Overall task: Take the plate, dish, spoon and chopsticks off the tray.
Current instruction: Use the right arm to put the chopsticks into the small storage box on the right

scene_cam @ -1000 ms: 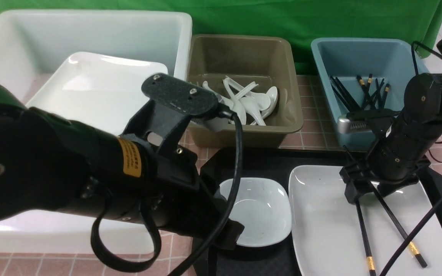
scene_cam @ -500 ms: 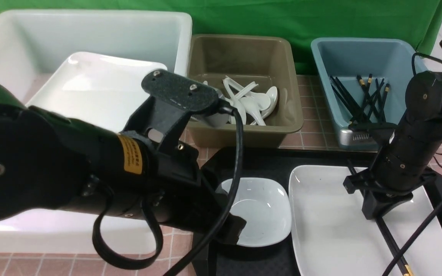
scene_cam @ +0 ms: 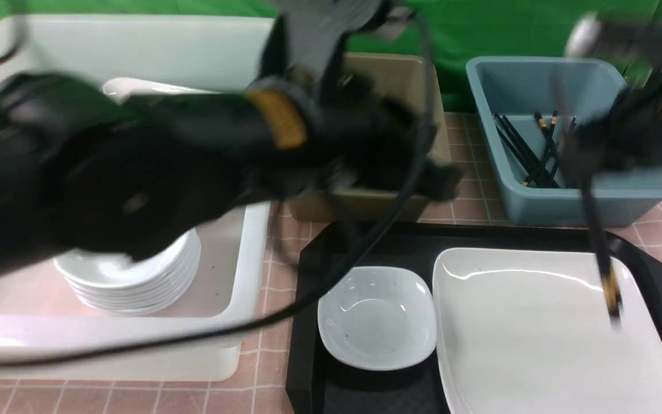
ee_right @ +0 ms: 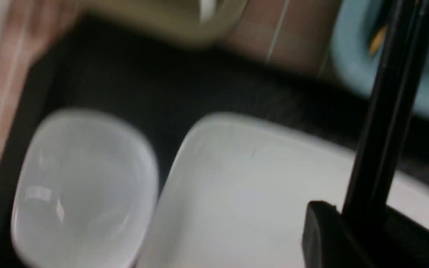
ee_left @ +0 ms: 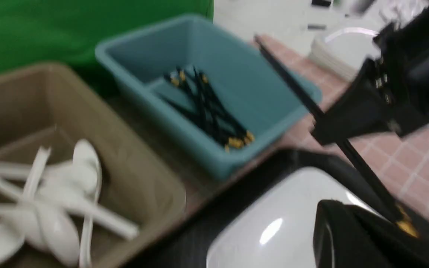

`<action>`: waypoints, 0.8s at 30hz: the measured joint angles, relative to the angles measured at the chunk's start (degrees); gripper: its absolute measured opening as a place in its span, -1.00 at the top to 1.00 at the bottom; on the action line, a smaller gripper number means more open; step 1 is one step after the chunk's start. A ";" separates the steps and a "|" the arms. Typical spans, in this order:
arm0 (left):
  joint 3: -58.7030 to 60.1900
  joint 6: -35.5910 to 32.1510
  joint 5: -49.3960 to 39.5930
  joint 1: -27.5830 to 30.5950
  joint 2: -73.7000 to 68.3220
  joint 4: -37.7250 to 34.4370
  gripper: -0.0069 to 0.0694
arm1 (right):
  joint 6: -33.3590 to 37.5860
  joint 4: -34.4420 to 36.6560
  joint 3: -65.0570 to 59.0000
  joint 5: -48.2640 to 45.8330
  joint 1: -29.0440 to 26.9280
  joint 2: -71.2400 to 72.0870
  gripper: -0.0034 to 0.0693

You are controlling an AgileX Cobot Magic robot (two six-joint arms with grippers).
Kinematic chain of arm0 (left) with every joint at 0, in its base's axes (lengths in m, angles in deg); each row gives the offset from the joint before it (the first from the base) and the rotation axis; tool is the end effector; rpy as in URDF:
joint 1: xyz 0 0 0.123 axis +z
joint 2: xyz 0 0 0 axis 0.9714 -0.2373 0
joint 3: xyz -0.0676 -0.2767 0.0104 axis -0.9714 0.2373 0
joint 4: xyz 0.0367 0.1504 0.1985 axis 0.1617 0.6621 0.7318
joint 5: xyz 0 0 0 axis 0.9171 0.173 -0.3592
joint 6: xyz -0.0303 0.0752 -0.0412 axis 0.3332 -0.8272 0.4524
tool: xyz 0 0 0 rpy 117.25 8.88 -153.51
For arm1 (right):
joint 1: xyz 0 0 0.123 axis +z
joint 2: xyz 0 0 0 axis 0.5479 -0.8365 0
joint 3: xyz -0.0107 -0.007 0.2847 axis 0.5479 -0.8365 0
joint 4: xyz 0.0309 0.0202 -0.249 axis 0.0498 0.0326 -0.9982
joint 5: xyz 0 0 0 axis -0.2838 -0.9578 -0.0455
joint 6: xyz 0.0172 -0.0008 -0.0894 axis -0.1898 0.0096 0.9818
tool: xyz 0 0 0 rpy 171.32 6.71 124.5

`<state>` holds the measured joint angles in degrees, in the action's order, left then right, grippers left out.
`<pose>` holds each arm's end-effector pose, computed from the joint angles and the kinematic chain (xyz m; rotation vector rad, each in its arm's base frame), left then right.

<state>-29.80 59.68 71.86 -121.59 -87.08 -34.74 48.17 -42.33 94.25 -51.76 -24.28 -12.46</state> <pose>0.2333 -0.2369 0.3554 0.6566 1.8371 -0.6126 0.3558 0.0642 0.3374 -0.3226 2.3851 0.1431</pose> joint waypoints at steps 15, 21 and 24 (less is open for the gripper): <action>-18.37 -0.12 -5.07 0.00 -18.43 2.01 0.83 | 0.23 0.00 16.72 27.88 -8.04 -22.48 0.47; -18.51 -0.12 -8.50 0.10 -18.81 2.94 0.83 | 0.23 -0.10 16.72 31.74 -8.27 -27.46 0.38; -18.57 -0.12 -12.27 0.69 -18.81 2.94 0.83 | 0.23 -0.10 16.72 29.51 -8.27 -27.86 -0.04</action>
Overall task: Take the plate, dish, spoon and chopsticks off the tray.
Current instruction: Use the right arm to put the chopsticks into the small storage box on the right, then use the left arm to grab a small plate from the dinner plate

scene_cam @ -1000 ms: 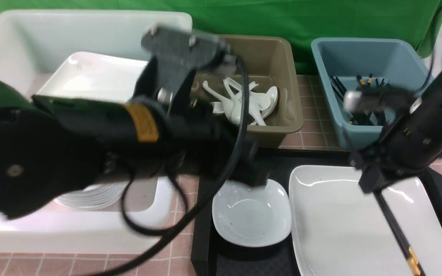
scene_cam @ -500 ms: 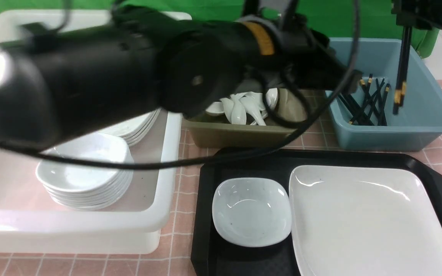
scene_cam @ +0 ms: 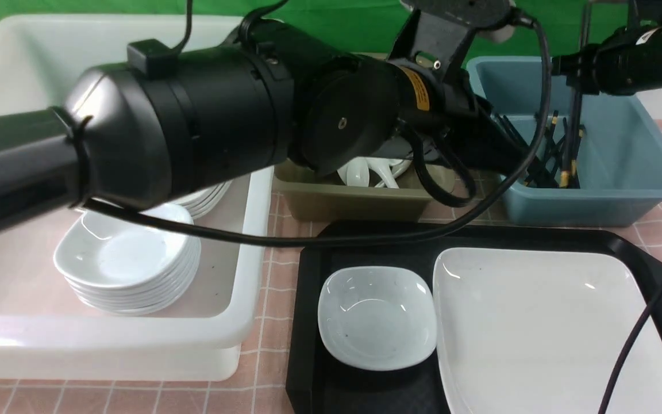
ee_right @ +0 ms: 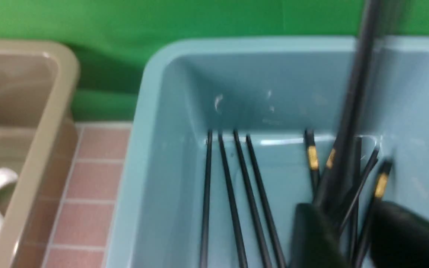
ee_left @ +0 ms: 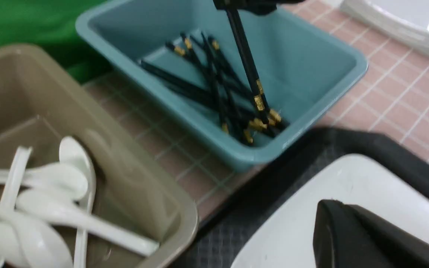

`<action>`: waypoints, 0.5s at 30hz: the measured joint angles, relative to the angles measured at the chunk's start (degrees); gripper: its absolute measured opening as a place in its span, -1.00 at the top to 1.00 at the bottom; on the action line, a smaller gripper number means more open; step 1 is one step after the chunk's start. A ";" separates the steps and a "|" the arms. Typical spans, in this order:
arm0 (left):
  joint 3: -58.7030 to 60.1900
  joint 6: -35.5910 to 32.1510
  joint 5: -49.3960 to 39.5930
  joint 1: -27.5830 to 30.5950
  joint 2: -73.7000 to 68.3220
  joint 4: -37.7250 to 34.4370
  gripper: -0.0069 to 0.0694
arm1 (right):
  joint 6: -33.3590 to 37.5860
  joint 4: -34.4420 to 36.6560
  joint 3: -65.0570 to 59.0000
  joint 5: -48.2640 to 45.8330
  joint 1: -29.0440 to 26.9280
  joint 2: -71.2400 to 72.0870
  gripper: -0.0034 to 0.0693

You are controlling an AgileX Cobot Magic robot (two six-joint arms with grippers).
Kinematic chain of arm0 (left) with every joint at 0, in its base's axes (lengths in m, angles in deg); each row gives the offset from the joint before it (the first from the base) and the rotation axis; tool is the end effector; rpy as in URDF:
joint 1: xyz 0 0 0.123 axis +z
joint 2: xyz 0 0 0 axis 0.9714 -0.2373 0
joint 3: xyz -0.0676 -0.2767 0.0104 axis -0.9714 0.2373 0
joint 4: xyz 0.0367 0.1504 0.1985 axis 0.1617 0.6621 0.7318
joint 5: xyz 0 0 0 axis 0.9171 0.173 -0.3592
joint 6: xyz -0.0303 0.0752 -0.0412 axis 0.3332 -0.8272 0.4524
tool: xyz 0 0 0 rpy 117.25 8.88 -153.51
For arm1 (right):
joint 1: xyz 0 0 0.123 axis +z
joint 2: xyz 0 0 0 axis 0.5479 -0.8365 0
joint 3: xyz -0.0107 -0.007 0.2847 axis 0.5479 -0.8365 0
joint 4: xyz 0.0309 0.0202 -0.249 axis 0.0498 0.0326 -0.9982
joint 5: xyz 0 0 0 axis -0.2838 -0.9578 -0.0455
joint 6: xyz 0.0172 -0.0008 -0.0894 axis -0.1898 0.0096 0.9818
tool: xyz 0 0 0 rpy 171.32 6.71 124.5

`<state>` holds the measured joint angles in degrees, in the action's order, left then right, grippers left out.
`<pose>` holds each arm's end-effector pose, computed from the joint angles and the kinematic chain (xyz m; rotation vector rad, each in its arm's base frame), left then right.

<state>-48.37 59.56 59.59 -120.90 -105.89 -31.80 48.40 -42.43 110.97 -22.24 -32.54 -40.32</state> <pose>0.2961 -0.2923 0.3225 0.7631 2.0220 -0.4910 0.5006 0.0088 0.2556 -0.0860 2.0858 0.0071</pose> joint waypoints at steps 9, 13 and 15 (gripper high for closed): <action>-6.20 0.00 -28.76 3.15 1.19 0.00 0.83 | 2.34 -0.08 1.38 -28.48 -0.47 14.00 0.09; -10.44 -1.67 -41.14 5.03 0.91 -2.04 0.82 | 4.50 2.41 0.75 -41.29 -0.47 25.13 0.77; -11.66 -4.48 -43.88 5.68 0.20 -3.83 0.82 | 6.74 5.07 -1.69 -44.03 -0.47 30.98 0.82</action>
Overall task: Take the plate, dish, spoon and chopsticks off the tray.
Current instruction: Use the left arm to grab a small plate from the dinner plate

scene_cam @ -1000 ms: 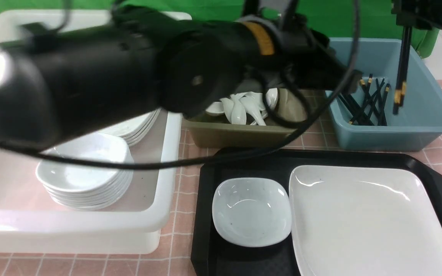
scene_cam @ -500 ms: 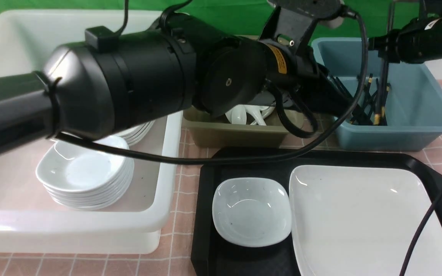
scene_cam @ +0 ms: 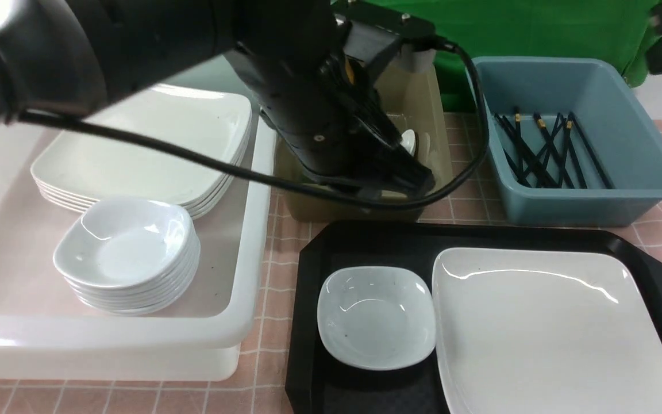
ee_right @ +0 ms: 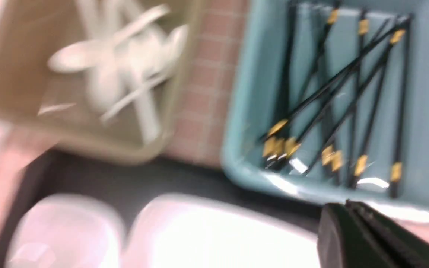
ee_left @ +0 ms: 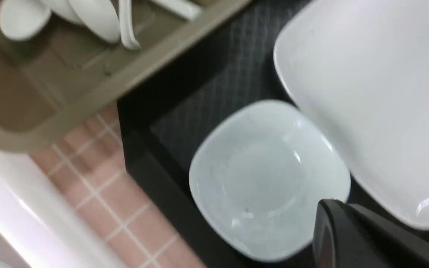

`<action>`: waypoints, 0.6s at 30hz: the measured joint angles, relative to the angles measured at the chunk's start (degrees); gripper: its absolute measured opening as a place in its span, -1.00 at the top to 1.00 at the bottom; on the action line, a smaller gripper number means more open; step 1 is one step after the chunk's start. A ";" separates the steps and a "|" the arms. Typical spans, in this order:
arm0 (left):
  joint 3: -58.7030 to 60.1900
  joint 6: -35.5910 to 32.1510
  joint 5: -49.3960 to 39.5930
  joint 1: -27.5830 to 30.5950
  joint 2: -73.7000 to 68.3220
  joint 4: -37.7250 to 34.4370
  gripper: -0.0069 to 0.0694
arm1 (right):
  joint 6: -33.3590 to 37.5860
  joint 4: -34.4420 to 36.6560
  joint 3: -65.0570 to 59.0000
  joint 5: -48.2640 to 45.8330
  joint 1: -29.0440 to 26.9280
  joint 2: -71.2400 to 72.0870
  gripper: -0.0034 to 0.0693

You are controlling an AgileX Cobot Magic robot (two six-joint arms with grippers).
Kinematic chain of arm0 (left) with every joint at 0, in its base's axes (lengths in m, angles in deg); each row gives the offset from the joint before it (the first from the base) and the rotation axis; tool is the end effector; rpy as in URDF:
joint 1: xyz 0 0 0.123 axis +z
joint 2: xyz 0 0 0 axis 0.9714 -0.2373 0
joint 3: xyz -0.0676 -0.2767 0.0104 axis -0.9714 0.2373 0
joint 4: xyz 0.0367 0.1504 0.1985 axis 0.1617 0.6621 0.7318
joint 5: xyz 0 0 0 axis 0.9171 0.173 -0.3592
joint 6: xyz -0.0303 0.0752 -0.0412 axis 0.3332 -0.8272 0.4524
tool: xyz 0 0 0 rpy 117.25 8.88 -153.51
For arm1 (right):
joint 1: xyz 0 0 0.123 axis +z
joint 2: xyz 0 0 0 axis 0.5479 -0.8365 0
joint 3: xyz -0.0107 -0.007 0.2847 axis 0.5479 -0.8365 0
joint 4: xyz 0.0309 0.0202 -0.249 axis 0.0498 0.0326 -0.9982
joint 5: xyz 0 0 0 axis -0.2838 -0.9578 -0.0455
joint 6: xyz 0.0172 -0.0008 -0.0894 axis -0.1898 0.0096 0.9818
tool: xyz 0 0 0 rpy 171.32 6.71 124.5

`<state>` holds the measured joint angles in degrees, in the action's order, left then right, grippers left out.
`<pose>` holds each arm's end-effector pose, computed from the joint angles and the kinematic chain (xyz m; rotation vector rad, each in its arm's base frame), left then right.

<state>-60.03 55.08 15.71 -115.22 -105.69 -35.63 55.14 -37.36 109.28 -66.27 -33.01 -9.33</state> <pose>0.2903 -0.2417 0.3412 0.9126 2.5532 -0.2922 0.3368 0.0179 0.4233 -0.3014 2.3039 0.1261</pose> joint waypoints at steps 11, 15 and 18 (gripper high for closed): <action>-0.81 -7.27 3.78 0.41 -11.73 1.32 0.56 | 12.94 10.29 -32.60 2.10 0.00 27.08 0.82; -0.81 -7.69 5.34 0.48 -15.80 6.06 0.12 | 15.89 11.83 -41.65 5.01 0.00 33.49 0.82; -0.81 -8.41 6.55 0.55 -18.24 7.49 -0.26 | 16.96 12.12 -44.49 5.49 0.00 35.25 0.82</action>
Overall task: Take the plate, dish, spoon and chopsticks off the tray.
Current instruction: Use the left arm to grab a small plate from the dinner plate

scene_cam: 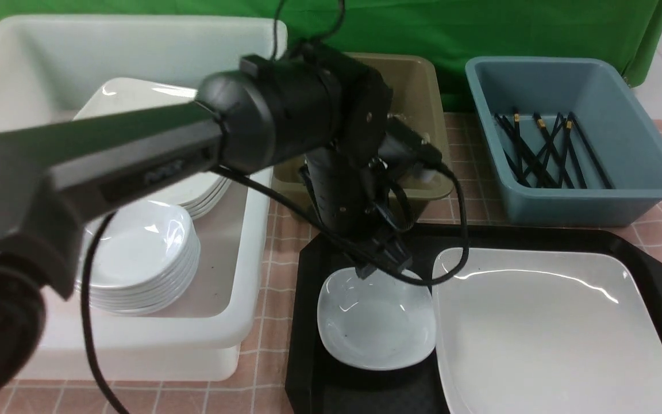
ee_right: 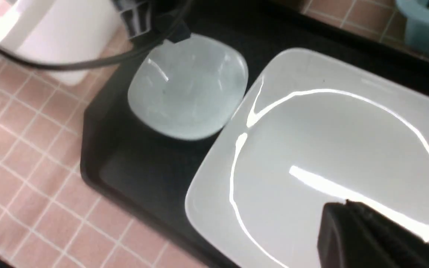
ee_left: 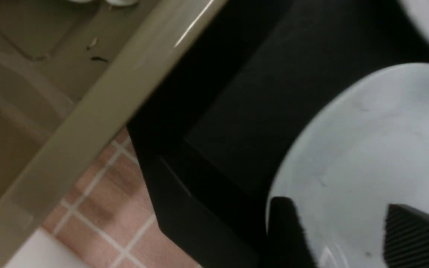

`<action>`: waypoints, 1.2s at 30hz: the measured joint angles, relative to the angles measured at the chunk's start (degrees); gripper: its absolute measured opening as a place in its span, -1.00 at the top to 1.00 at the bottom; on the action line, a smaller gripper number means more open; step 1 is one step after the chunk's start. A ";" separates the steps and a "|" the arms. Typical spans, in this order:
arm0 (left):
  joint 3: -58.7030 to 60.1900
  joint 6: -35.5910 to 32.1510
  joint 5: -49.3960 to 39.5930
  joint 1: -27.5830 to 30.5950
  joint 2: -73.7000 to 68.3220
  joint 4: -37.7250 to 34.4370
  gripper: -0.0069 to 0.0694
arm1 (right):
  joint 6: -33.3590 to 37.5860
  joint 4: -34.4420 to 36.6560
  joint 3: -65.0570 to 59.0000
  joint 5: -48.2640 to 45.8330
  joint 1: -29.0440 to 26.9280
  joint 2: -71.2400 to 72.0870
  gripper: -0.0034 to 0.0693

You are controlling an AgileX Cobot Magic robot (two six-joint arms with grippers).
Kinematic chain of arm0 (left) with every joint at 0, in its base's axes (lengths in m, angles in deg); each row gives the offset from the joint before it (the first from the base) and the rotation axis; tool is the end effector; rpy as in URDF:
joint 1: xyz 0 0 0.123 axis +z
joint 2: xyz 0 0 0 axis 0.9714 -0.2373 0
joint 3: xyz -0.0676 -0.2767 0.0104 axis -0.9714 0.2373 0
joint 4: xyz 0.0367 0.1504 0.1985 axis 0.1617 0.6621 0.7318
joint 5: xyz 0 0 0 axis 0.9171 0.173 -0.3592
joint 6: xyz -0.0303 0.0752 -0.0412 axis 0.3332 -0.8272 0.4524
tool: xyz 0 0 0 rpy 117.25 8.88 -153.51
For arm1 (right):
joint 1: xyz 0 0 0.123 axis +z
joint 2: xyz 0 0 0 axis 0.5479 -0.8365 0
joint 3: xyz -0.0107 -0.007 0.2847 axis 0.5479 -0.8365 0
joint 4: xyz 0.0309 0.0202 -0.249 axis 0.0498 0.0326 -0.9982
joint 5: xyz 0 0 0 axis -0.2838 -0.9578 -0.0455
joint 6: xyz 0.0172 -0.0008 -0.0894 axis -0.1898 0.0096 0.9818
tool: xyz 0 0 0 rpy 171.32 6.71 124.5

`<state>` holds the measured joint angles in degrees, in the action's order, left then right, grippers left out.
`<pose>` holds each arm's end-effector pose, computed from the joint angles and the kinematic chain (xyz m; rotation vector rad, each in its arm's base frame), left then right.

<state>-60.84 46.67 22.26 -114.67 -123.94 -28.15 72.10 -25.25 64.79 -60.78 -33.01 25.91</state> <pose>0.3472 -0.2688 0.2178 1.1990 2.6010 -0.0155 0.1726 0.0306 0.3520 -0.5303 2.2617 0.2383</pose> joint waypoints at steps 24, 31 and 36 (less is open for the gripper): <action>-0.16 -0.95 3.15 0.11 -7.30 -0.71 -0.07 | 0.85 3.46 -0.97 0.31 0.00 0.34 0.82; -0.68 -0.69 -0.40 0.37 -6.93 -1.04 0.28 | 0.88 3.65 -0.97 0.60 0.00 0.34 0.82; -0.80 1.11 -2.42 0.37 -5.08 -1.04 0.43 | 0.93 4.20 -0.97 0.71 0.00 0.34 0.82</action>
<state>-61.64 47.78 19.84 -114.30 -129.02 -29.19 73.03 -21.04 63.82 -60.07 -33.01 26.26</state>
